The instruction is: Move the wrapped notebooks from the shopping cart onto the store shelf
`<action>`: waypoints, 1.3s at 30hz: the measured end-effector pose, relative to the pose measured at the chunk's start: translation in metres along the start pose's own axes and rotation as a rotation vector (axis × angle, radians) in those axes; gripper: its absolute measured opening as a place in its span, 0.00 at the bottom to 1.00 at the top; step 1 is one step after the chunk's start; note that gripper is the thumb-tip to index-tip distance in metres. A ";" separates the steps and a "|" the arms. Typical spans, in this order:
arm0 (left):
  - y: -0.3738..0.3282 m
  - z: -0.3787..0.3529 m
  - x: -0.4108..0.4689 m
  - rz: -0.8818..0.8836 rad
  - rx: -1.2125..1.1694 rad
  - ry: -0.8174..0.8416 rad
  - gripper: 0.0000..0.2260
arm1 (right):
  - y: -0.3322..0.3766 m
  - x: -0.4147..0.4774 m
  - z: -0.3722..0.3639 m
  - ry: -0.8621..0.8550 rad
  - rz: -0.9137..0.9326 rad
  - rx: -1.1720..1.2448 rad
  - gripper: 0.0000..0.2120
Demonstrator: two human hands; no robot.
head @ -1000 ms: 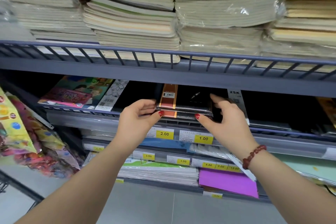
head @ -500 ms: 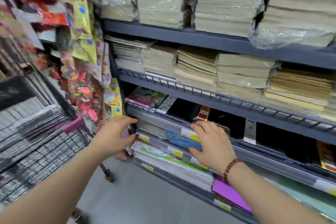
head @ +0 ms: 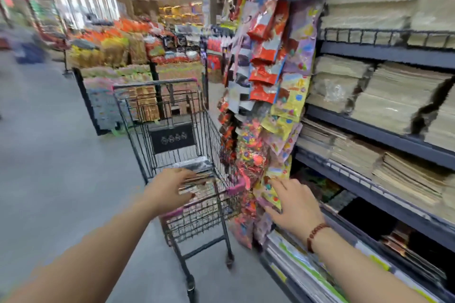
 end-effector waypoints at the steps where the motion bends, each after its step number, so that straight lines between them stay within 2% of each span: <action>1: 0.019 0.009 -0.004 0.017 -0.009 -0.014 0.24 | 0.018 0.010 0.000 0.001 0.010 0.004 0.27; 10: 0.174 0.069 -0.023 0.039 0.047 -0.073 0.24 | 0.158 0.093 -0.023 0.063 0.011 -0.023 0.32; 18: 0.244 0.080 -0.005 0.060 0.016 -0.102 0.23 | 0.228 0.156 -0.045 0.084 0.102 -0.075 0.30; 26: 0.284 0.064 0.064 0.086 0.002 -0.065 0.22 | 0.247 0.246 -0.073 0.072 0.174 -0.004 0.30; 39: 0.334 0.043 0.183 0.027 0.053 -0.030 0.23 | 0.237 0.370 -0.134 0.153 0.124 0.077 0.30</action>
Point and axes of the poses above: each hand's wrist, its own x-axis towards the middle knuckle, its own z-axis out of the back of the hand, y = z × x, the point moved 9 cm from there along x, towards the middle knuckle, and after that the axes turned 8 degrees about x, right-handed, at the moved point
